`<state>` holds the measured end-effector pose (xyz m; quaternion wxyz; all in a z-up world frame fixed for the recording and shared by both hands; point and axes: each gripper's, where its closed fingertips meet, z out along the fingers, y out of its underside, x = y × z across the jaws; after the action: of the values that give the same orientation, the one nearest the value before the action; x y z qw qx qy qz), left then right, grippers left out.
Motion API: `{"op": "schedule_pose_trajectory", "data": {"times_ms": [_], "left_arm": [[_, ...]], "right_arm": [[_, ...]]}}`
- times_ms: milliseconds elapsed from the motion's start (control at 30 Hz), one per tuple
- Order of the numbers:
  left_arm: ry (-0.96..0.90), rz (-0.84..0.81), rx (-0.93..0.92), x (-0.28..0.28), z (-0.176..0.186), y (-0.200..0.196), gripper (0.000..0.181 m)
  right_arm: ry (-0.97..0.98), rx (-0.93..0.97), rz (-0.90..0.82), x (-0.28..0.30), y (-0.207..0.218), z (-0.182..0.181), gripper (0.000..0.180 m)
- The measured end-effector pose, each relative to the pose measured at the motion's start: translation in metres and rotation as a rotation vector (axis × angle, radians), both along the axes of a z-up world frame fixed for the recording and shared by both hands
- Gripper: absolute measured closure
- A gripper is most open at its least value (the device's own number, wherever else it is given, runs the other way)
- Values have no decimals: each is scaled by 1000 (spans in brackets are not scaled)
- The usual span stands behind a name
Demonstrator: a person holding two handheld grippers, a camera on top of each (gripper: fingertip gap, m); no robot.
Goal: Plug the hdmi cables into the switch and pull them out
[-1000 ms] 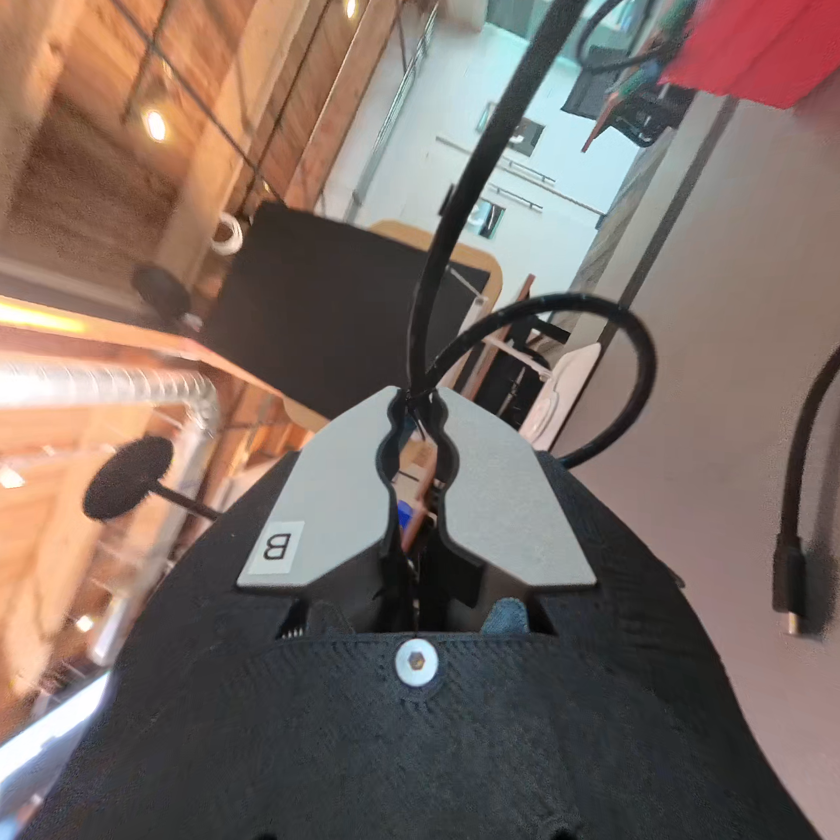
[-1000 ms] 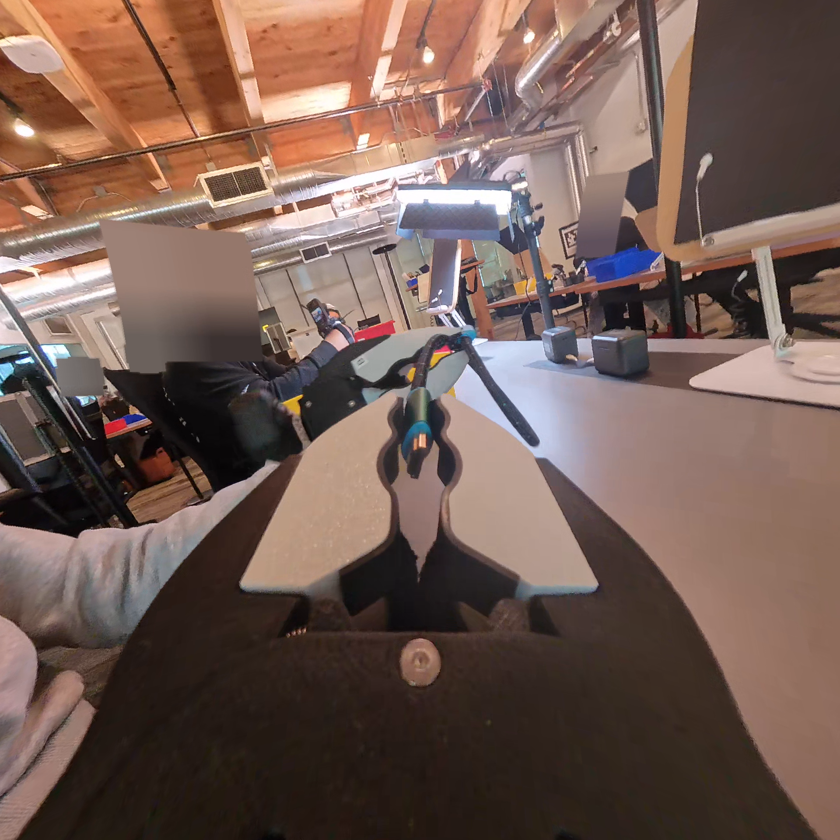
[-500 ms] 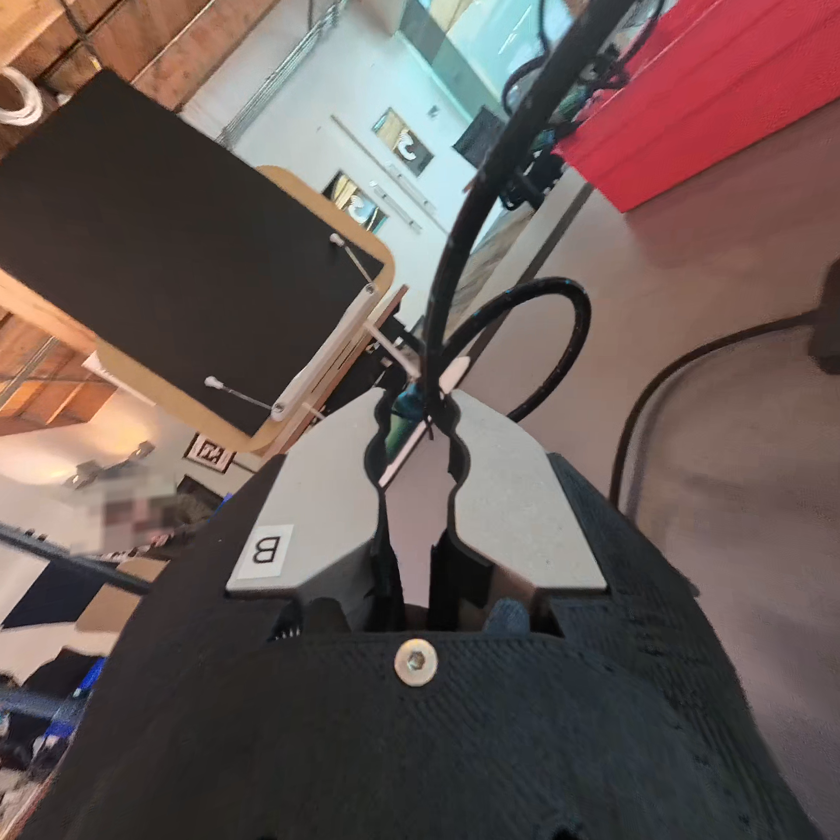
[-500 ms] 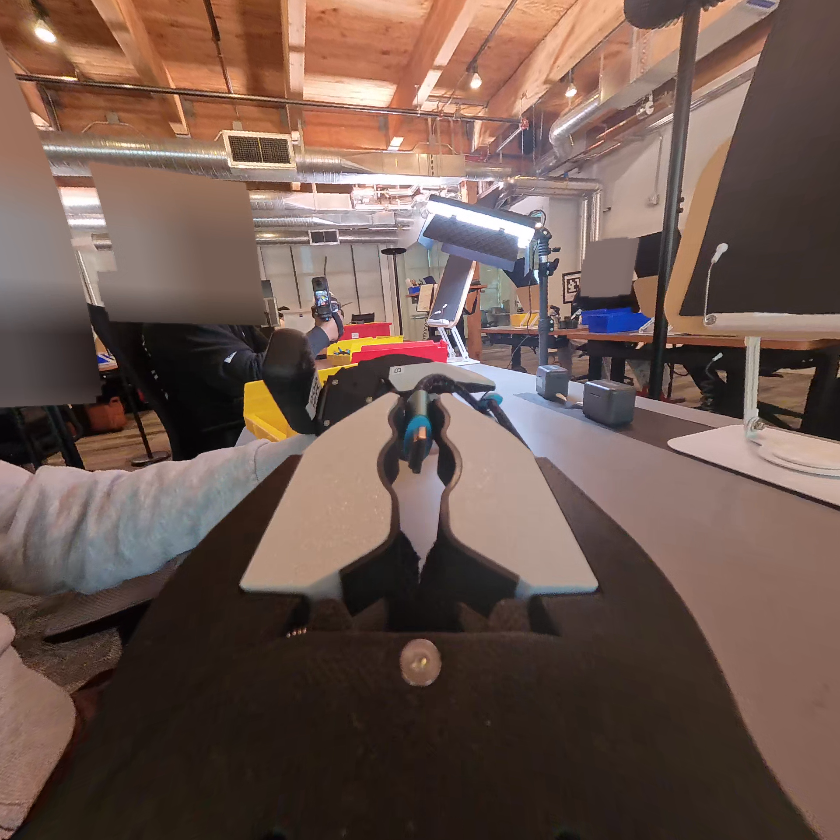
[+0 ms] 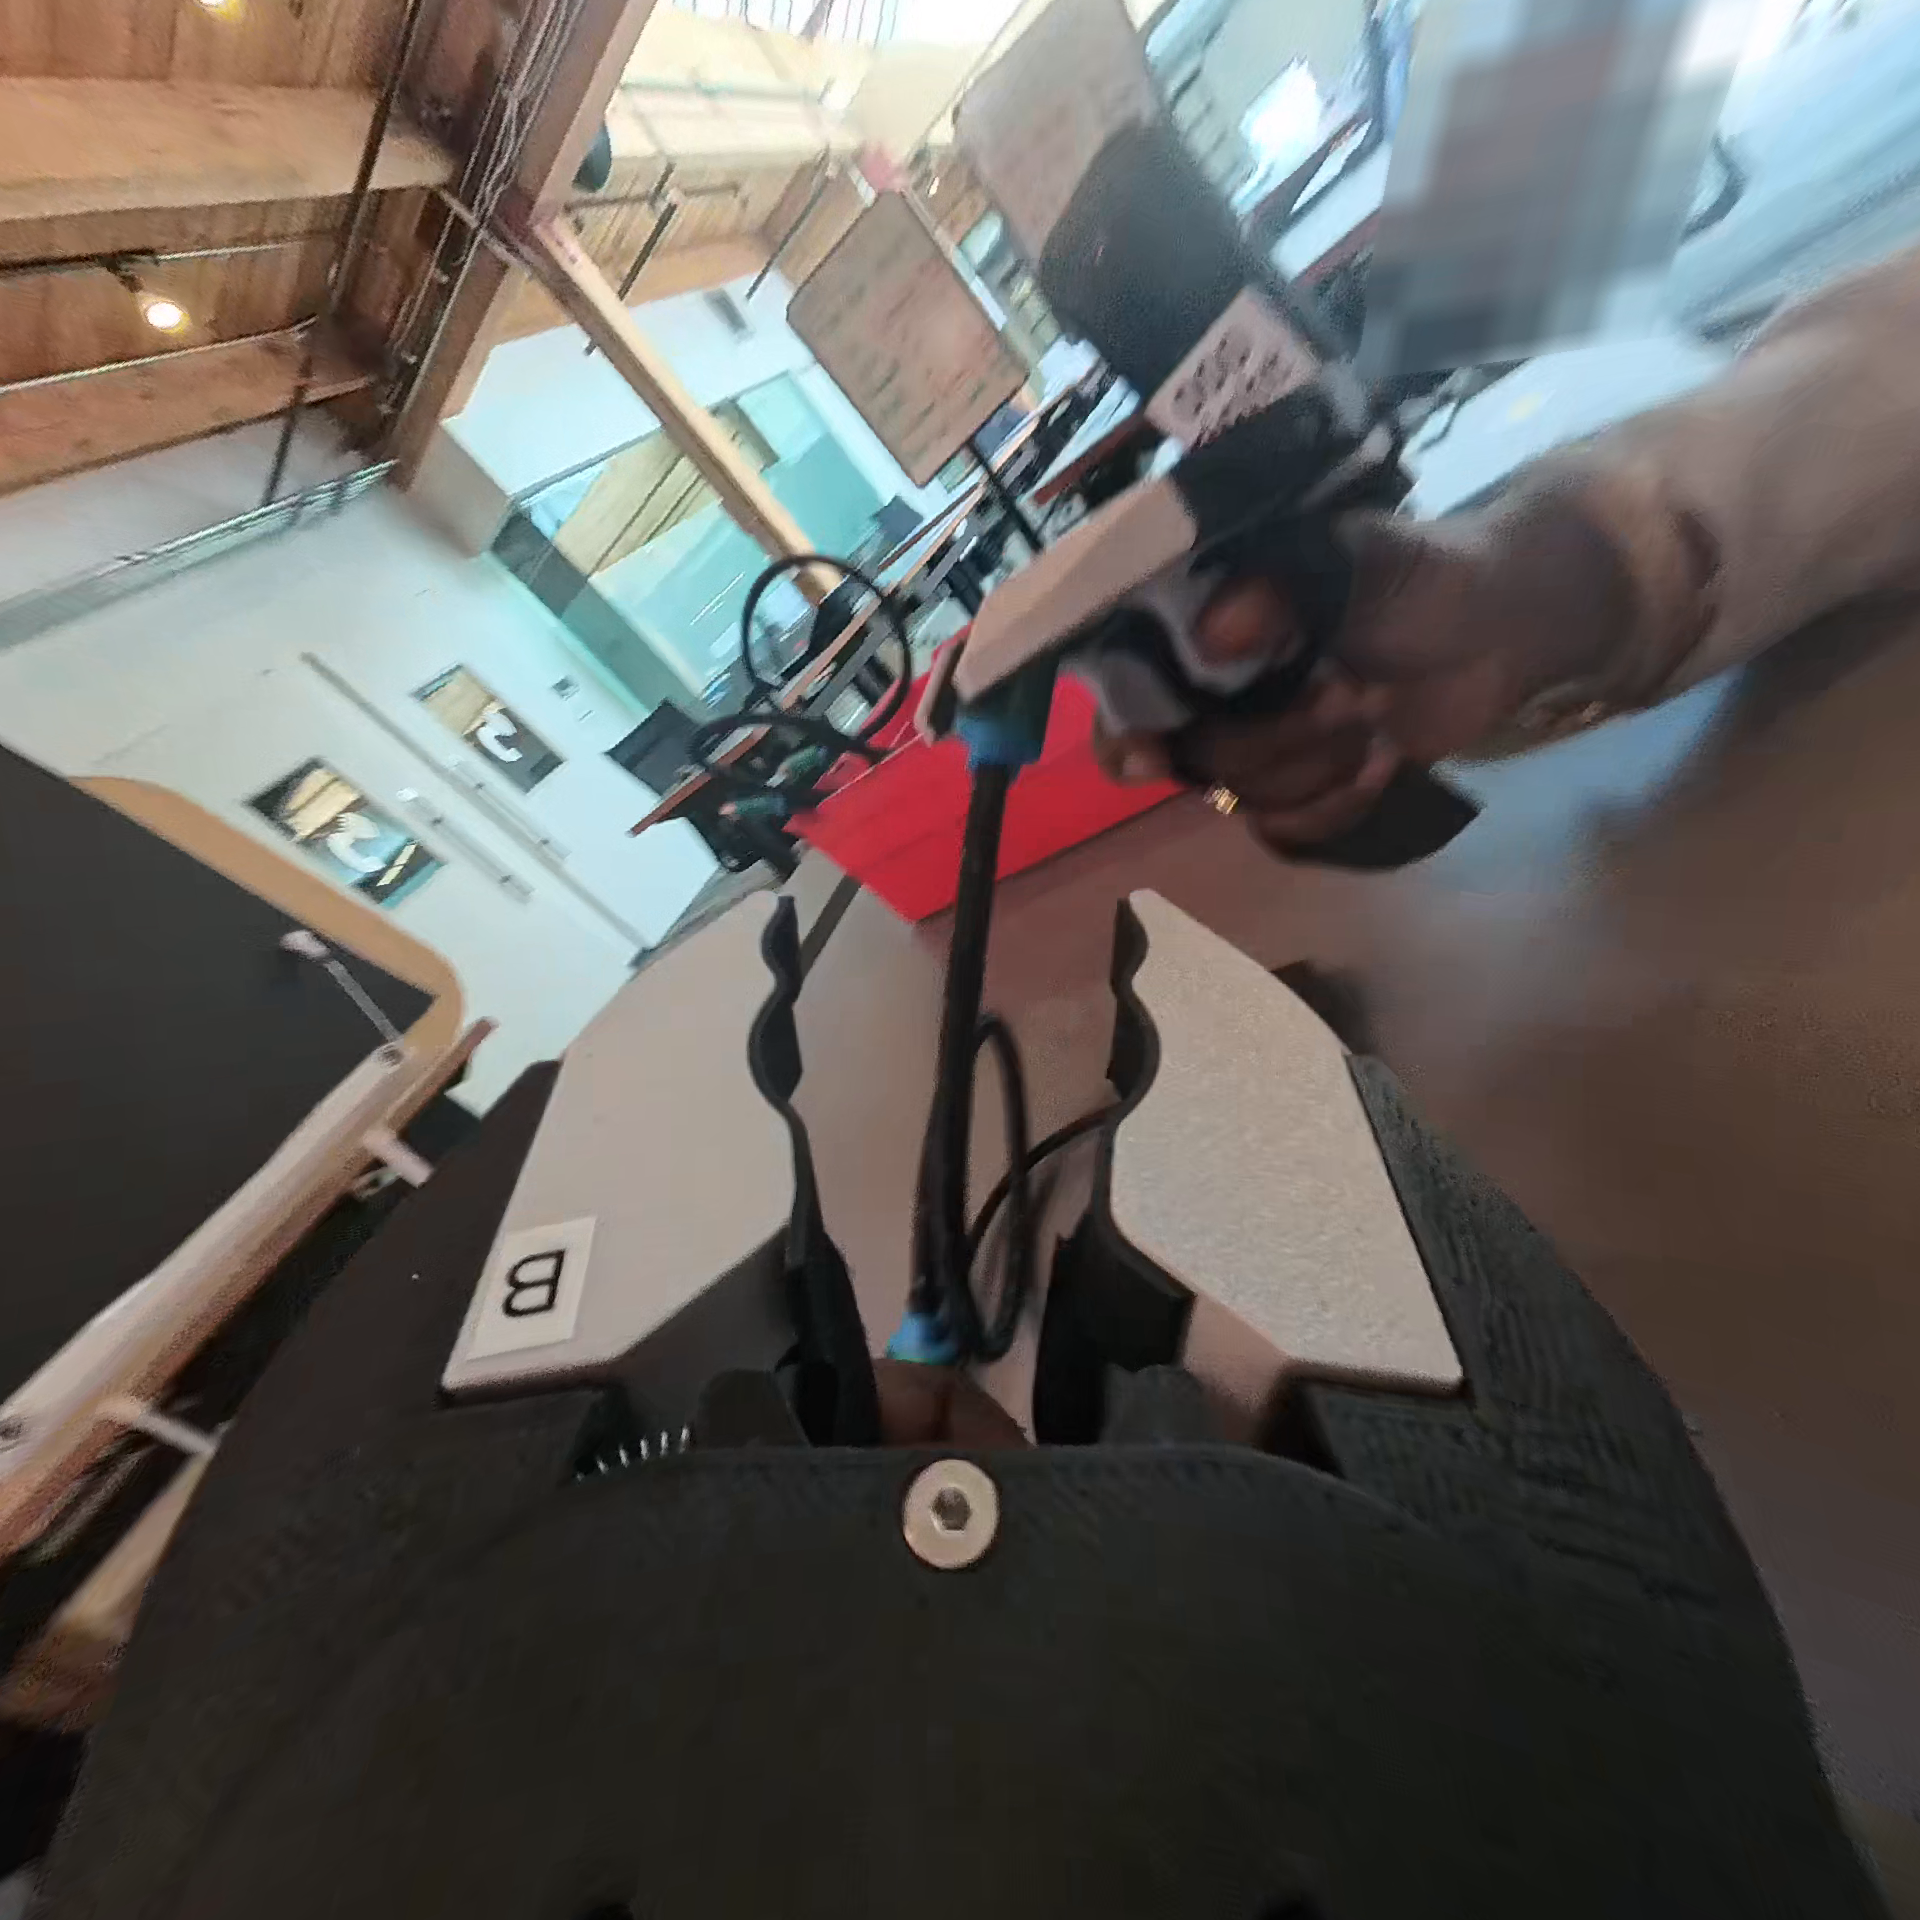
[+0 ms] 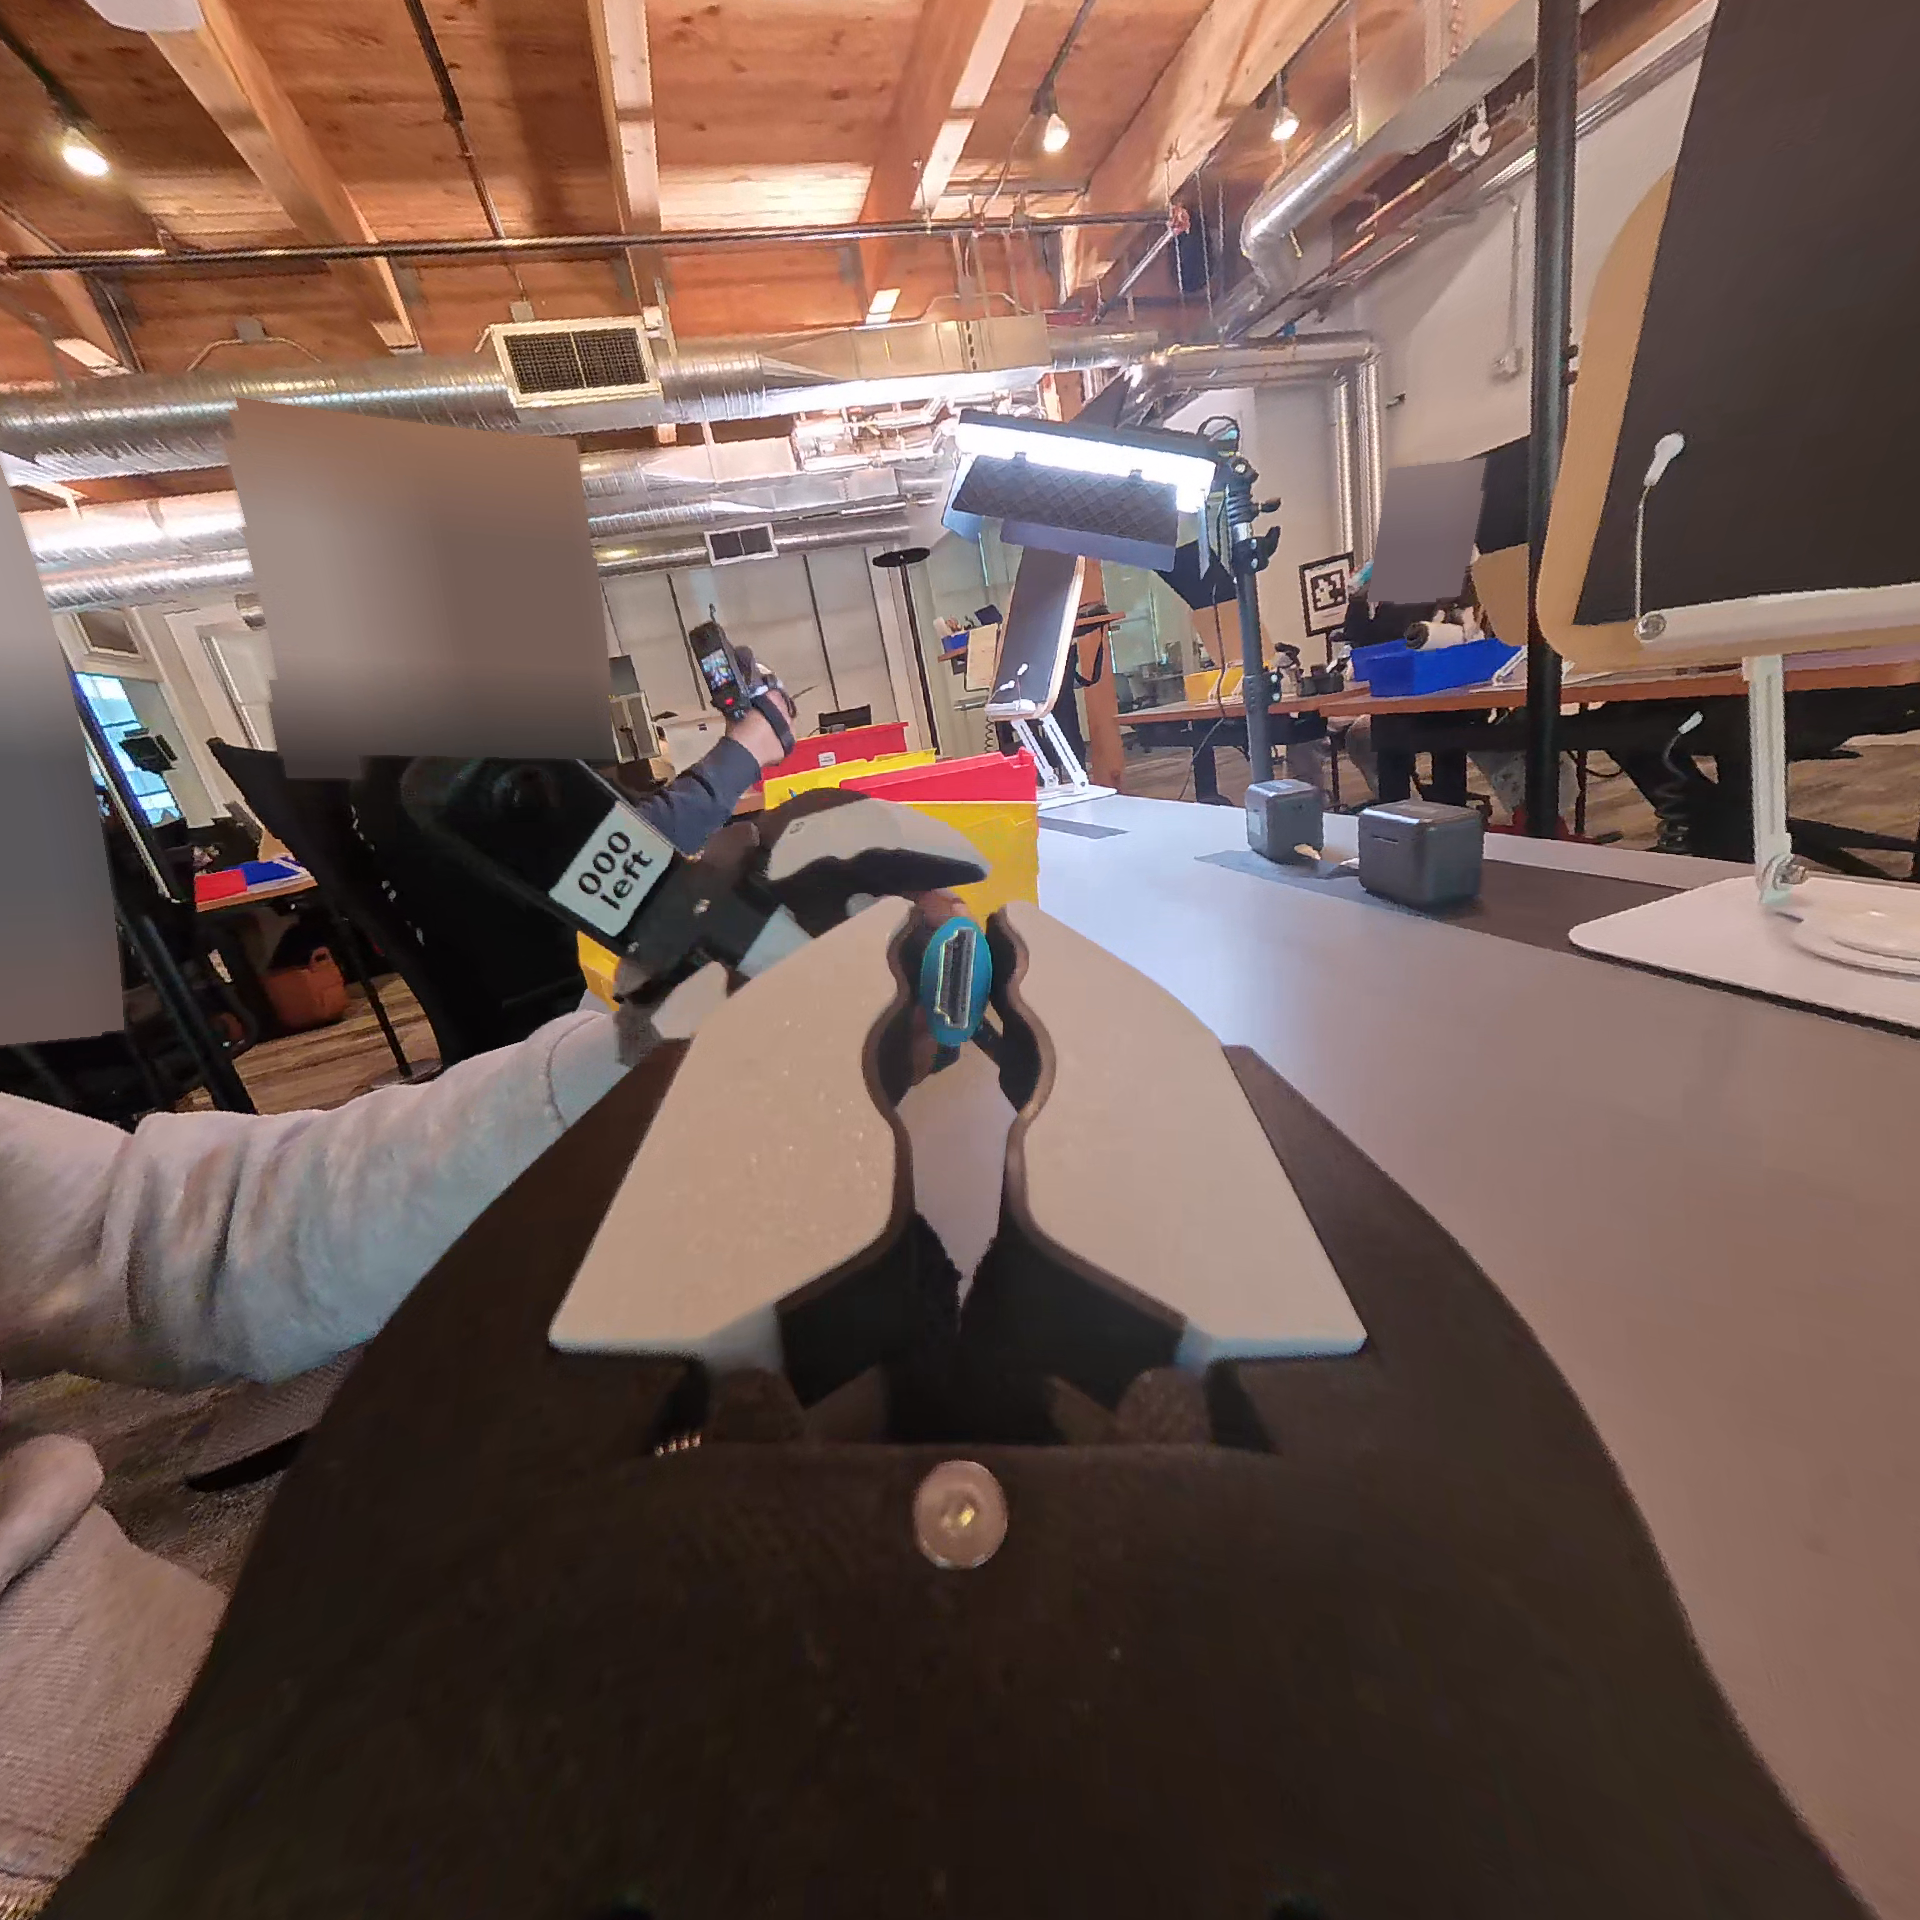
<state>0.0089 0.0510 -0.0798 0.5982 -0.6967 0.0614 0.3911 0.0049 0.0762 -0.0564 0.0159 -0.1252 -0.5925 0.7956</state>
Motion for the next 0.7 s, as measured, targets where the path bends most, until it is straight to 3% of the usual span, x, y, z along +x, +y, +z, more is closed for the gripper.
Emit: {"op": "schedule_pose_trajectory", "data": {"times_ms": [133, 233, 367, 567, 700], "left_arm": [[35, 19, -18, 5, -1, 15, 137], [115, 109, -130, -5, -13, 15, 173], [42, 68, -138, -4, -18, 13, 174], [2, 76, -135, -9, -20, 5, 174], [-7, 68, -153, -8, -24, 6, 174]], "right_arm": [[-17, 32, 27, 3, -8, -8, 169], [-28, 49, 55, 6, -12, -11, 168], [-92, 69, 96, 8, -15, -16, 168], [-193, 63, 159, 5, -3, -11, 149], [-138, 156, 152, 11, -9, -19, 154]]}}
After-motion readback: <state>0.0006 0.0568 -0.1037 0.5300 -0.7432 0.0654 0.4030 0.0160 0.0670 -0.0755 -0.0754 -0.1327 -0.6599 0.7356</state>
